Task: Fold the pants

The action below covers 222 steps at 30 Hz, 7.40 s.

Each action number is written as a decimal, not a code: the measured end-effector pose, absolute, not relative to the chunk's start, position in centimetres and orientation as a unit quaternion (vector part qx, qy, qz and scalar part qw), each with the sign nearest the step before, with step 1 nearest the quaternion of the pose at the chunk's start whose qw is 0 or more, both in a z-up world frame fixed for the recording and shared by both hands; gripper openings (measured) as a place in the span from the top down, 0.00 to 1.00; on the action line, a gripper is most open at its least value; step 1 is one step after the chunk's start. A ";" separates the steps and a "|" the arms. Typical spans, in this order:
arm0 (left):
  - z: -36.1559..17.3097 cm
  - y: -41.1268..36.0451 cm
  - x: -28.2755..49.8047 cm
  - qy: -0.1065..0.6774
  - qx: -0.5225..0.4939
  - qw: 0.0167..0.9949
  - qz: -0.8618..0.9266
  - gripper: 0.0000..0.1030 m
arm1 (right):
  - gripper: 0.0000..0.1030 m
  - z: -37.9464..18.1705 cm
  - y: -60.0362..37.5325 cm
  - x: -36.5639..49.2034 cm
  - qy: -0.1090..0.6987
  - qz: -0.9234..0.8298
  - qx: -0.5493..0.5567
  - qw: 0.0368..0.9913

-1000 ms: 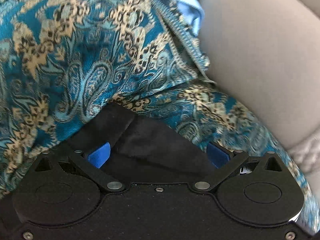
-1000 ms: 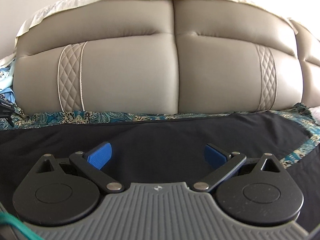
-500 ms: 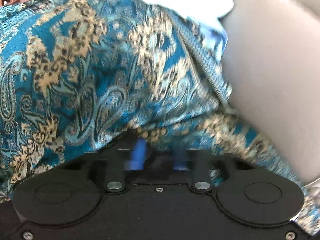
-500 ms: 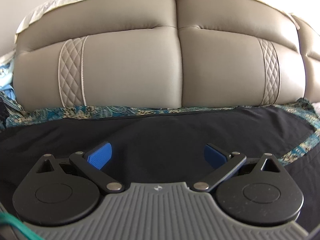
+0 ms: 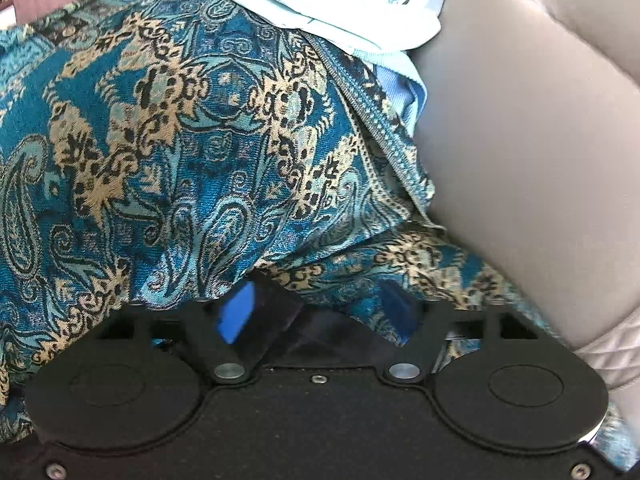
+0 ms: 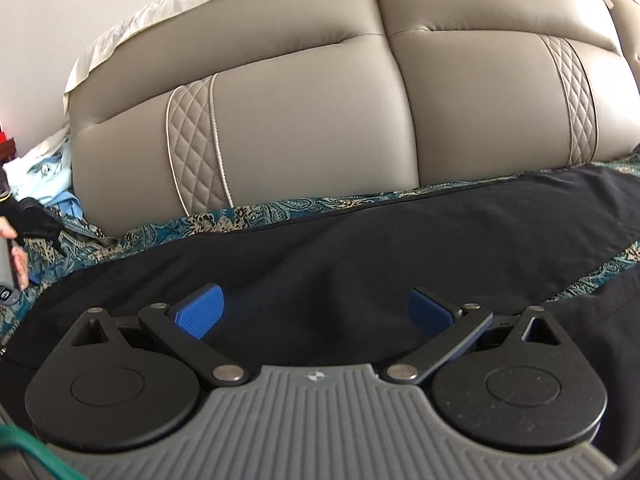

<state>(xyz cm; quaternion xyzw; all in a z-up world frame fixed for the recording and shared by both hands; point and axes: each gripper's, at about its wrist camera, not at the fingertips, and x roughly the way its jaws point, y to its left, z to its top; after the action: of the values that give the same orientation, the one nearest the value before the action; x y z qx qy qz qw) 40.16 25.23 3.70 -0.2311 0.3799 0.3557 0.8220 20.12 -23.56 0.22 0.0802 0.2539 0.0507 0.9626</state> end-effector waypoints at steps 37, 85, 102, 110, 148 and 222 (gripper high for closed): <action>0.6 21.7 44.5 0.447 -0.213 0.774 0.394 0.10 | 0.00 0.1 -22.3 19.5 0.261 0.085 0.076 0.959; 3.0 25.3 31.4 0.357 -0.312 0.853 0.218 0.98 | 0.87 1.4 -7.7 42.4 0.507 -0.134 0.090 0.847; 8.2 22.1 18.3 0.276 -0.291 0.902 0.158 0.98 | 0.91 4.7 -17.1 22.0 0.326 0.033 0.239 0.914; 6.5 20.9 9.5 0.282 -0.329 0.882 0.182 0.99 | 0.91 2.4 -17.5 12.1 0.300 0.028 0.205 0.931; 1.6 21.1 6.6 0.304 -0.280 0.867 0.278 0.95 | 0.64 -2.1 -17.1 4.1 0.299 0.039 0.146 0.942; 2.4 20.3 8.4 0.314 -0.225 0.855 0.345 0.95 | 0.92 0.0 -56.9 31.1 0.313 -0.191 0.148 0.919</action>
<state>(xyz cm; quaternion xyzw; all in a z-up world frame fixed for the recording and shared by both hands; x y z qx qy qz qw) 8.35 20.29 2.41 -0.2246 0.3144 0.3453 0.8552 31.14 -56.95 0.02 0.1476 0.3128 -0.1914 0.9186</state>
